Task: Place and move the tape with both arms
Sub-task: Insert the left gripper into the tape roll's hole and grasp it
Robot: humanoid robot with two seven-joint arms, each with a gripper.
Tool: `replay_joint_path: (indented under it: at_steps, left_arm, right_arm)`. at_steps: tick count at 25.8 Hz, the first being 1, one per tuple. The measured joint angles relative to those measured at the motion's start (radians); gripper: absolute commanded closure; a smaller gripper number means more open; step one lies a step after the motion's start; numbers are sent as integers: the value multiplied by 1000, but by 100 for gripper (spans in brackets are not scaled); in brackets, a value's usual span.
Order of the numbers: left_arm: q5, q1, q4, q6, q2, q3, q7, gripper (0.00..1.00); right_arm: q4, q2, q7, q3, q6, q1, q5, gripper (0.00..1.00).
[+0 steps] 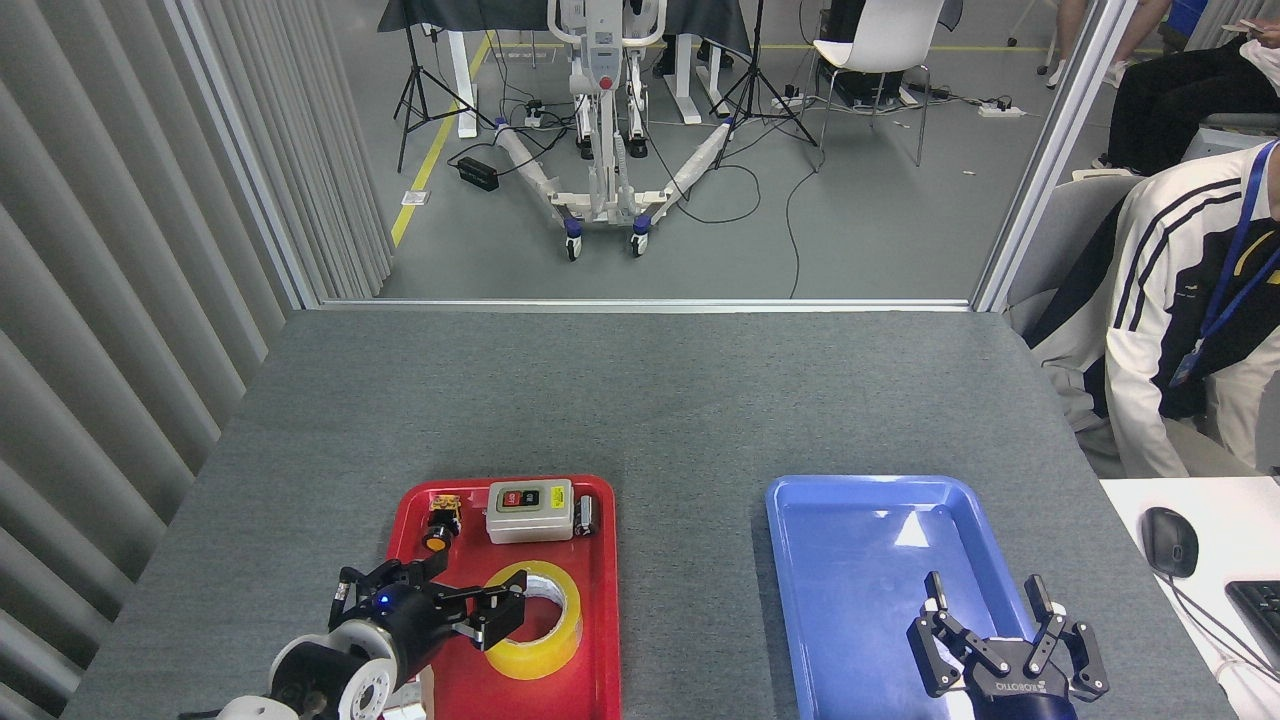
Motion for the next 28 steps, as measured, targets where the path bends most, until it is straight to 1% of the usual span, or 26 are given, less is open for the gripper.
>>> replay_joint_path:
  at_steps: [4, 9, 12, 20, 28]
  left_arm:
    - [15, -60, 22, -6, 29, -68, -46, 0]
    - [31, -120, 70, 15, 38, -95, -170, 0]
    - [37, -139, 97, 23, 37, -100, -235, 0]
    - [41, -199, 216, 27, 28, -102, -355, 0]
    - [41, -260, 308, 40, 14, -100, -421, 1]
  right_arm:
    - [0, 1, 0, 0, 0, 1, 0, 0]
    - [1, 1, 0, 0, 0, 1, 0, 0]
    - [1, 1, 0, 0, 0, 1, 0, 0]
    - [3, 1, 3, 1, 0, 1, 1, 0]
    - [5, 1, 1, 2, 1, 1, 3, 0]
